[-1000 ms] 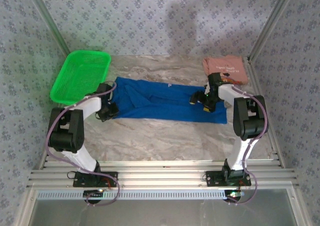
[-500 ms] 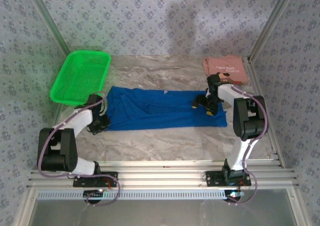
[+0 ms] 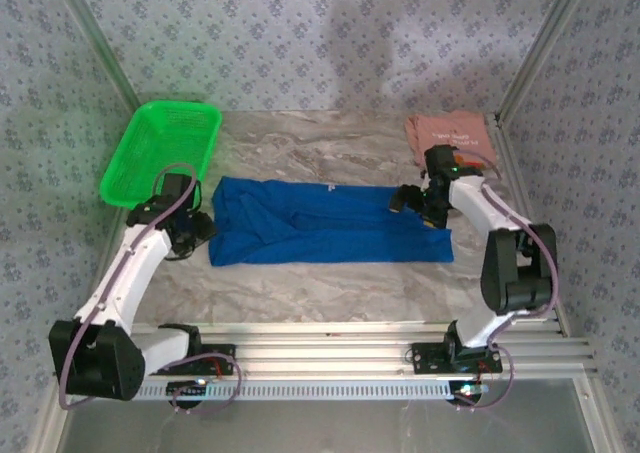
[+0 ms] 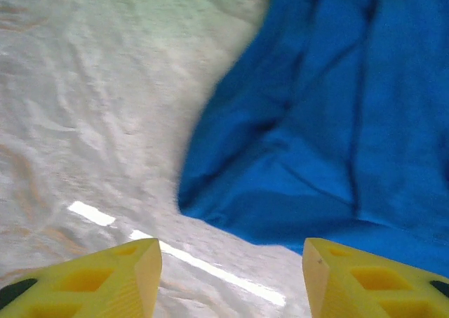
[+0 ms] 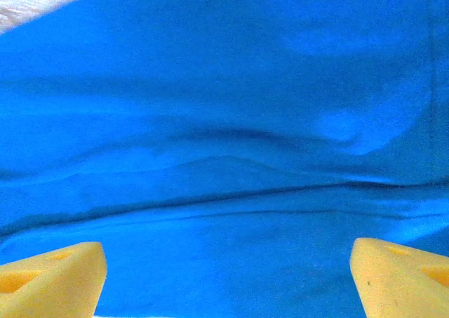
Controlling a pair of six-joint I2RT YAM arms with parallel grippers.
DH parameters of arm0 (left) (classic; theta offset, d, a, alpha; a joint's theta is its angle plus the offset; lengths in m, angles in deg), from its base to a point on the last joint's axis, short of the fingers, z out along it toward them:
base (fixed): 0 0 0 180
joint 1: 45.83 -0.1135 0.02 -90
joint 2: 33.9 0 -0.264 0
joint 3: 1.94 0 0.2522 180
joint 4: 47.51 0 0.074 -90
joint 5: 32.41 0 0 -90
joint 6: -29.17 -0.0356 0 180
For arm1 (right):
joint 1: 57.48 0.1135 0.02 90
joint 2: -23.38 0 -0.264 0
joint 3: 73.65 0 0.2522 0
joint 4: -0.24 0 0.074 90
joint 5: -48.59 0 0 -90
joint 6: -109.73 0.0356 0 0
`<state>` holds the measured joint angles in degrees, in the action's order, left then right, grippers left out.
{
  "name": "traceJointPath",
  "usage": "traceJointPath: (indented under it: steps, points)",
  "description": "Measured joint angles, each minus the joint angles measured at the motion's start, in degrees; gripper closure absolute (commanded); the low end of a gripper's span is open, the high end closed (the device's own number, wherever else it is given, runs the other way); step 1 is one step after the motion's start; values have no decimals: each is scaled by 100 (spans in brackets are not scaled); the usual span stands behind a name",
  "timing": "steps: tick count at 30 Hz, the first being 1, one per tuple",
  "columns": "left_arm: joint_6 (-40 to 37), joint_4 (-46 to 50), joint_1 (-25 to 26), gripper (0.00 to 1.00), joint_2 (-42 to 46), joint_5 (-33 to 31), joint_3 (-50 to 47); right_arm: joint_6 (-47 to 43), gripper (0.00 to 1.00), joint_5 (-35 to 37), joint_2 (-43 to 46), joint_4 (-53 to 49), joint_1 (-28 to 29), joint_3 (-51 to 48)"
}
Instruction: Fold and stack the t-shirts
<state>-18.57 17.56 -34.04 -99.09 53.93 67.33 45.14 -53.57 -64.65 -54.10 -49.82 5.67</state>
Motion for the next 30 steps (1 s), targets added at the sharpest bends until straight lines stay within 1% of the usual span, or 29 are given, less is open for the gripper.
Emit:
traceJointPath:
  steps: [2, 4, 5, 7, 11, 16, 22, 26, 28, 30]
  points:
    - [317, -210, 376, 45, -90, 302, 28, -63, 7, -83, 341, -26, 15, 2]
    - [682, -570, 708, 47, -363, 632, 17, -105, 7, -177, 575, -48, 37, 4]
    - [859, -828, 850, 48, -546, 796, -11, -131, 4, -229, 686, -59, 50, 7]
    - [1182, -1366, 1008, 48, -881, 1082, -136, -190, 3, -332, 850, -90, 76, 7]
    - [1733, -2194, 1045, 52, -1545, 1449, -409, -354, 1, -525, 1108, -105, 131, 4]
    - [2155, -2852, 1051, 56, -2166, 1718, -522, -481, 0, -835, 1421, -52, 160, -2]
    - [2321, -3008, 1115, 57, -2387, 1740, -542, -544, 0, -1121, 1670, 24, 177, 7]
    - [2345, -3029, 1117, 57, -2415, 1735, -590, -557, 0, -1213, 1681, 26, 177, 37]
    - [2365, -3049, 1117, 59, -2465, 1716, -614, -557, 0, -1237, 1681, 26, 177, 37]
    - [2380, -3053, 1117, 63, -2529, 1698, -634, -557, 0, -1250, 1681, 26, 186, 37]
